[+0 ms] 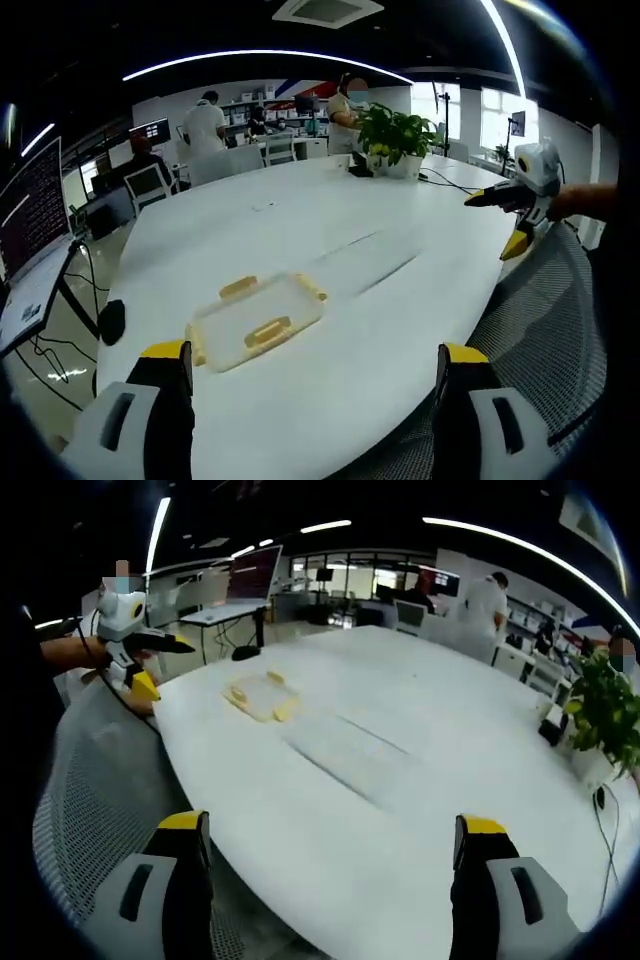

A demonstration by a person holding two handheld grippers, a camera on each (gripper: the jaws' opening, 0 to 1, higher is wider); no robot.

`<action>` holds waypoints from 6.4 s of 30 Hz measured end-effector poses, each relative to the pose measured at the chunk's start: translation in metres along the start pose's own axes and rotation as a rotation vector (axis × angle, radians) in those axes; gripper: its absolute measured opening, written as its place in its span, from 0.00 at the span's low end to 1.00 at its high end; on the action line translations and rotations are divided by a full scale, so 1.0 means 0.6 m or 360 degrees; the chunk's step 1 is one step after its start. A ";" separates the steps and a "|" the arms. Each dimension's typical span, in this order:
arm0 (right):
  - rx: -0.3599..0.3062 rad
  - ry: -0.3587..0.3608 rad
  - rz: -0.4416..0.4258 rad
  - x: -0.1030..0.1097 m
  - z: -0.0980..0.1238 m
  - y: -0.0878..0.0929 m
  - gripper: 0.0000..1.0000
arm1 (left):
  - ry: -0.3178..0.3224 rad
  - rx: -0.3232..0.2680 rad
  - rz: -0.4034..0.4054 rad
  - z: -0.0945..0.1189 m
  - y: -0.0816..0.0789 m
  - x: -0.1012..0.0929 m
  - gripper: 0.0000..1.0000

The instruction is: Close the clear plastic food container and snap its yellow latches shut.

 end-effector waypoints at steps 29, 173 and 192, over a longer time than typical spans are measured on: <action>0.0014 -0.0034 0.0018 0.003 -0.003 0.000 0.99 | 0.0009 0.0005 -0.0010 0.000 -0.004 0.000 0.99; 0.0080 -0.0569 0.0466 -0.020 -0.146 -0.165 0.87 | 0.0119 0.0263 -0.0202 -0.059 -0.011 0.146 0.90; 0.0096 -0.0669 0.0616 -0.009 -0.201 -0.197 0.84 | 0.0183 0.0321 -0.0245 -0.080 -0.006 0.181 0.84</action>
Point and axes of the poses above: the point that each gripper's makers call its tool centre point, and the gripper's own axes: z roughly backward along the fingers, x roughly to its left, y roughly out of its underside, the point moved 1 cm from there along z, roughly backward along the fingers, and after that the axes turned 7 degrees about z, right-handed, at the moved point
